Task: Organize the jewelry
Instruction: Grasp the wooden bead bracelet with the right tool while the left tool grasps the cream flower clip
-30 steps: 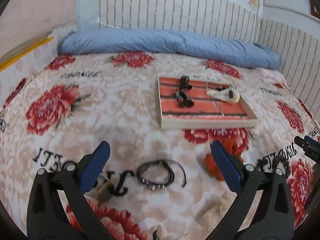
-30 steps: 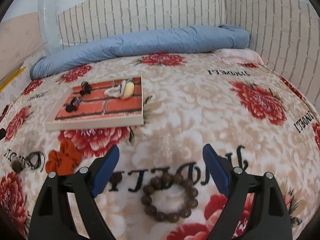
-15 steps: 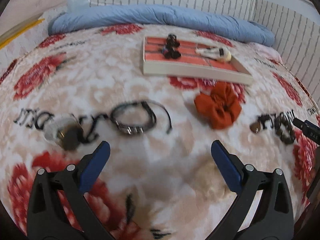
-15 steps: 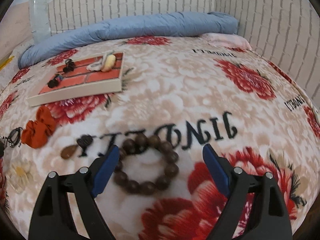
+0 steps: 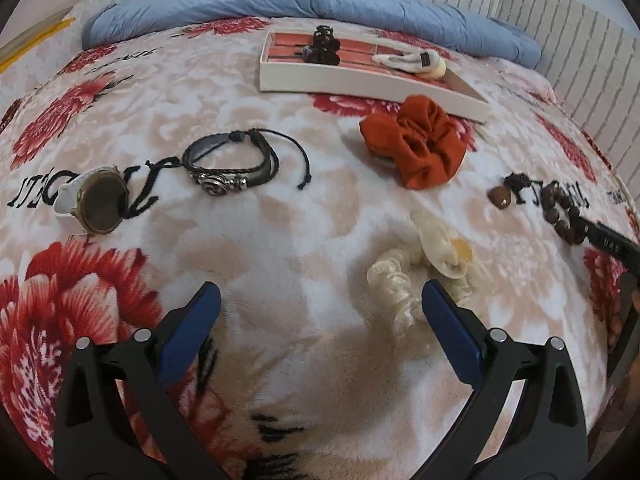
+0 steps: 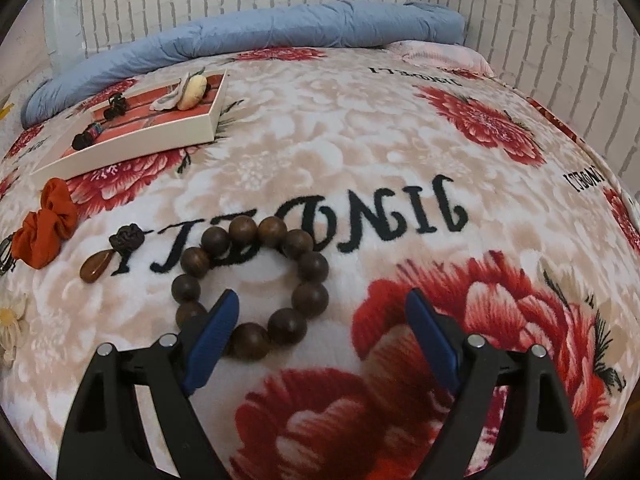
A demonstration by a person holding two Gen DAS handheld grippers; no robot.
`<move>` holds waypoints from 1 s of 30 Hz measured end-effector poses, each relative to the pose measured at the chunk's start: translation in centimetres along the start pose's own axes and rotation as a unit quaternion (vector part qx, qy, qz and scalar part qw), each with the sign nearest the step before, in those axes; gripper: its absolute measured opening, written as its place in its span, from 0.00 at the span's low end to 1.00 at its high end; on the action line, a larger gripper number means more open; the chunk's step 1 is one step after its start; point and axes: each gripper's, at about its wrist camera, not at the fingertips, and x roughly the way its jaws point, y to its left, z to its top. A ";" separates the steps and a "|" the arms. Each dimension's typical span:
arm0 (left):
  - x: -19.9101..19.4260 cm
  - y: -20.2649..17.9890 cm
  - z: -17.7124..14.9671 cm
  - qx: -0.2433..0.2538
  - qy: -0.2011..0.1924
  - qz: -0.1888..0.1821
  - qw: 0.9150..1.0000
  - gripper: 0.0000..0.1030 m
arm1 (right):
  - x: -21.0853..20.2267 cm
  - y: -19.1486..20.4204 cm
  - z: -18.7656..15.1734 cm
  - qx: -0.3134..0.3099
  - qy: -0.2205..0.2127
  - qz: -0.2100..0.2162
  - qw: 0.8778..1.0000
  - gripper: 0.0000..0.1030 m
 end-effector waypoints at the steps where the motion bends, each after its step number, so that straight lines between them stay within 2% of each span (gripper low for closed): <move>1: 0.1 -0.1 0.0 0.002 0.002 0.003 1.000 0.91 | 0.3 0.0 0.1 0.000 0.003 0.000 1.000 0.81; 5: 0.3 -0.7 0.0 0.017 0.004 0.017 1.000 0.86 | 1.3 0.3 0.8 -0.001 0.011 -0.004 1.000 0.80; 9: 0.6 -0.6 0.3 0.018 0.004 0.017 1.000 0.78 | 2.1 0.6 1.2 -0.006 0.016 -0.006 1.000 0.71; 12: 0.5 -0.6 0.4 0.018 -0.002 0.020 1.000 0.64 | 2.4 0.7 1.3 -0.005 0.018 0.000 1.000 0.60; 14: 0.4 -0.7 0.4 0.021 -0.006 0.017 1.000 0.49 | 2.3 0.7 1.3 -0.004 0.016 0.004 1.000 0.53; 18: 0.3 -1.3 0.3 0.035 -0.013 0.021 0.999 0.35 | 2.2 0.5 1.2 0.001 0.013 0.010 1.000 0.36; 20: 0.1 -1.7 0.2 0.042 -0.016 0.024 0.999 0.23 | 2.2 0.5 1.2 0.001 0.012 0.015 1.000 0.29; 23: 0.2 -2.1 0.2 0.054 -0.015 0.023 0.998 0.14 | 2.3 0.7 1.2 -0.005 0.014 0.014 1.000 0.24; 25: 0.3 -2.2 0.3 0.056 -0.012 0.017 0.998 0.10 | 2.2 0.7 1.2 -0.005 0.014 0.014 1.000 0.24; 30: 0.3 -2.1 0.3 0.053 -0.012 0.014 0.998 0.09 | 2.0 0.5 1.3 0.001 0.007 0.024 1.000 0.19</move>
